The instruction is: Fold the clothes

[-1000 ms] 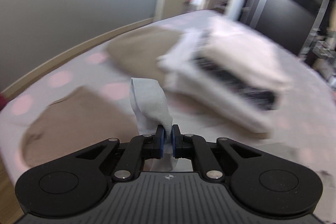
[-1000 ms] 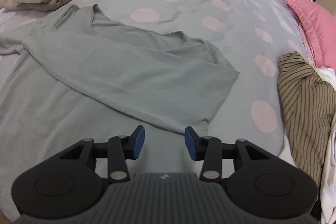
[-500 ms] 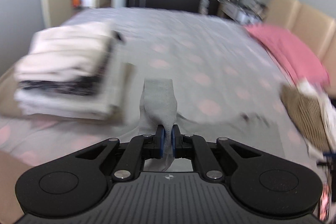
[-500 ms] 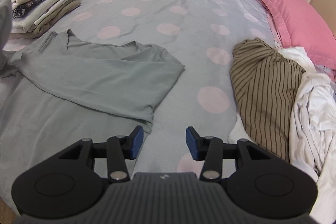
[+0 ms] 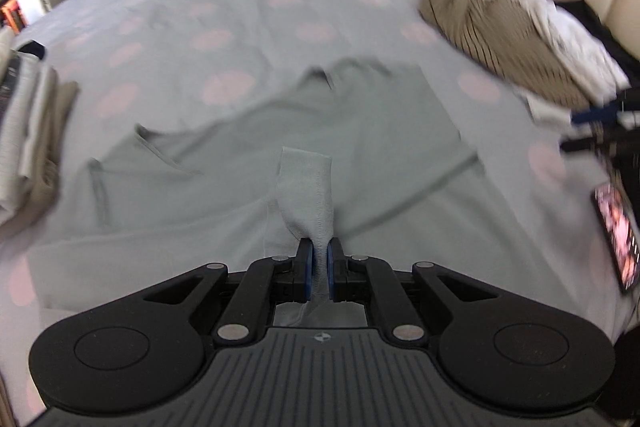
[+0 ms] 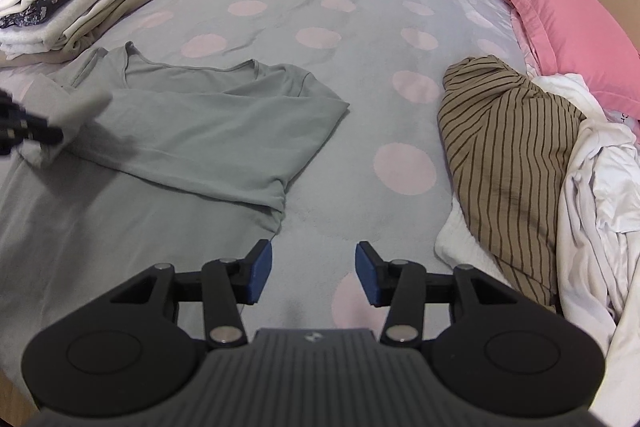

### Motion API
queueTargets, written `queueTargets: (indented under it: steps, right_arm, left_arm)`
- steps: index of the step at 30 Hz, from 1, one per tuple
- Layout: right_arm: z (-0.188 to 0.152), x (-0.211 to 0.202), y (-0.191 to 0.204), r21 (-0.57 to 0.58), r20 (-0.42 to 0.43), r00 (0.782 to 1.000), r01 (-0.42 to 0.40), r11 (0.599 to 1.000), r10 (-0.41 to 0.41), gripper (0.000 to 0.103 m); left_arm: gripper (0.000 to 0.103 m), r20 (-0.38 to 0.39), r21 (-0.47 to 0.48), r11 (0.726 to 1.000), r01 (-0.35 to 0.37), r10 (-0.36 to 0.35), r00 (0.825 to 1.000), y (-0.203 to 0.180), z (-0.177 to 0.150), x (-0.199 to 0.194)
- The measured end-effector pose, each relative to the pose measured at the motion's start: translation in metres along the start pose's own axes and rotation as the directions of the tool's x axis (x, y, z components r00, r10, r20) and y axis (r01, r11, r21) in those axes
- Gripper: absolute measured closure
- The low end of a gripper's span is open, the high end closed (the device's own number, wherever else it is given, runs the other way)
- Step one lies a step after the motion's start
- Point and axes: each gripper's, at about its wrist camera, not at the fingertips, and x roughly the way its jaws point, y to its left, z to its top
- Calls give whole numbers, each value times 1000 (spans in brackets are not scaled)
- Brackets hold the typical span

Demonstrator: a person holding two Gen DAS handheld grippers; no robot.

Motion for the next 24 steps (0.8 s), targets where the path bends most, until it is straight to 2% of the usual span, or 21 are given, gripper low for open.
queueTargets:
  steps: [3, 7, 9, 14, 20, 24]
  right_arm:
    - [1, 1, -1, 22, 3, 1000, -15, 1000, 15, 52]
    - [3, 1, 3, 22, 2, 1000, -17, 1000, 17, 51]
    - [6, 3, 9, 26, 2, 999, -33, 999, 33, 51]
    - [15, 8, 23, 38, 2, 997, -80, 996, 80, 51]
    - [26, 21, 52, 63, -6, 985, -170, 984, 170, 52]
    - [37, 34, 73, 111, 9, 966, -258, 960, 258, 53]
  left_arm:
    - [95, -26, 2, 999, 50, -50, 998, -2, -10, 4]
    - [76, -24, 21, 989, 144, -144, 989, -8, -14, 0]
    - [73, -10, 41, 987, 154, -153, 988, -11, -15, -5]
    - [73, 19, 26, 990, 140, -141, 990, 0, -18, -14]
    - [73, 16, -79, 995, 59, -58, 998, 40, -24, -18]
    - [73, 18, -157, 987, 21, -19, 1000, 70, -28, -23]
